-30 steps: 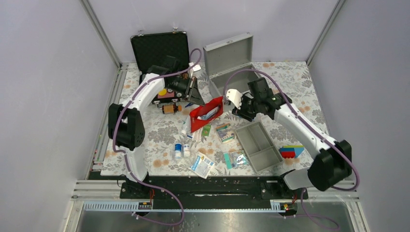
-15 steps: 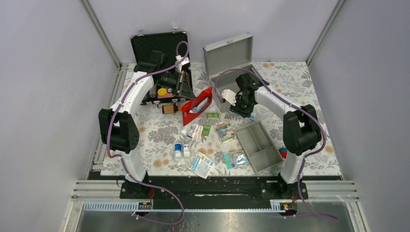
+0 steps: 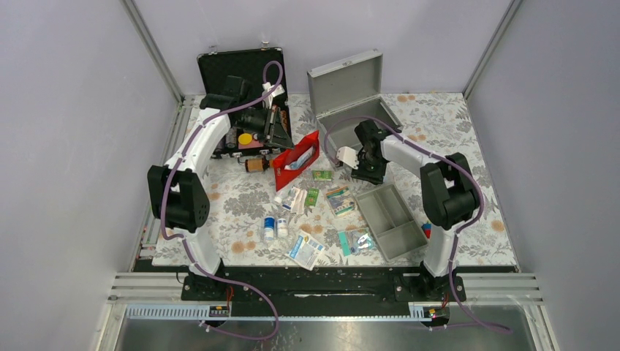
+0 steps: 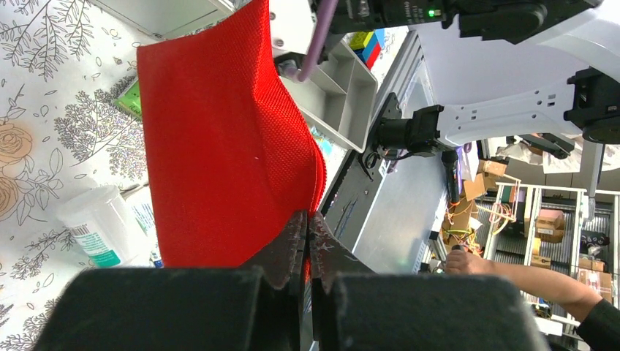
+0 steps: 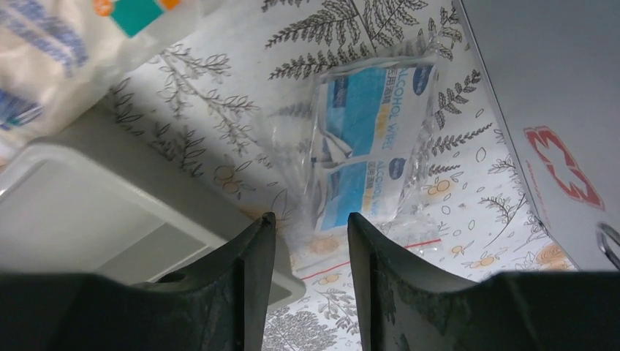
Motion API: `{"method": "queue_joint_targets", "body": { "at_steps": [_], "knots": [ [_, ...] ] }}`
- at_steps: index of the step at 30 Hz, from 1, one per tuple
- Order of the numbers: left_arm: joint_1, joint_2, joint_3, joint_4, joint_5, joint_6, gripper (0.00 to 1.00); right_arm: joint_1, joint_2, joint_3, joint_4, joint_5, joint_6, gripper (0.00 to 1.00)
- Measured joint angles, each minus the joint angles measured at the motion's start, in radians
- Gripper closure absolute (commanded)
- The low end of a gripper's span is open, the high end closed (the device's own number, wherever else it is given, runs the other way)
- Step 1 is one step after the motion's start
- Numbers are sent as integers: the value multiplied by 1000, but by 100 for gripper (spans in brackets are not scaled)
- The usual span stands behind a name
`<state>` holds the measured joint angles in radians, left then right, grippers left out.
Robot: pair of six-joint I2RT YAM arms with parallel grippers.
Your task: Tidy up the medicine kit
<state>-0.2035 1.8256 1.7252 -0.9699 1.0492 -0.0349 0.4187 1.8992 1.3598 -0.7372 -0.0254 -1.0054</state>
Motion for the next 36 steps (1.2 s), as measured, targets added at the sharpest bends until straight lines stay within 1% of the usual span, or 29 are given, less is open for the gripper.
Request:
{"method": "queue_joint_targets", "body": {
  "at_steps": [5, 11, 17, 20, 21, 26, 29, 31, 33, 36],
  "knots": [
    [0, 0, -2, 2, 0, -1, 100, -1, 53, 0, 27, 43, -3, 55],
    [1, 0, -2, 3, 0, -10, 100, 0, 75, 11, 31, 54, -13, 58],
    [3, 0, -2, 3, 0, -11, 100, 0, 92, 42, 4, 95, -43, 79],
    [5, 0, -2, 5, 0, -15, 100, 0, 109, 68, -19, 100, -50, 98],
    [6, 0, -2, 8, 1, -17, 100, 0, 113, 72, -23, 104, -50, 100],
    [10, 0, -2, 22, 1, -23, 100, 0, 115, 76, -44, 110, -49, 100],
    [11, 0, -2, 23, 1, -24, 100, 0, 84, 74, -58, 83, -32, 100],
    [11, 0, -2, 24, 1, -24, 100, 0, 25, 74, -67, 43, -4, 100],
    [11, 0, -2, 25, 0, -24, 100, 0, -68, 77, -71, -11, 39, 100],
    [12, 0, -2, 28, -8, -24, 100, 0, -222, 111, -69, -106, 143, 100]
  ]
}}
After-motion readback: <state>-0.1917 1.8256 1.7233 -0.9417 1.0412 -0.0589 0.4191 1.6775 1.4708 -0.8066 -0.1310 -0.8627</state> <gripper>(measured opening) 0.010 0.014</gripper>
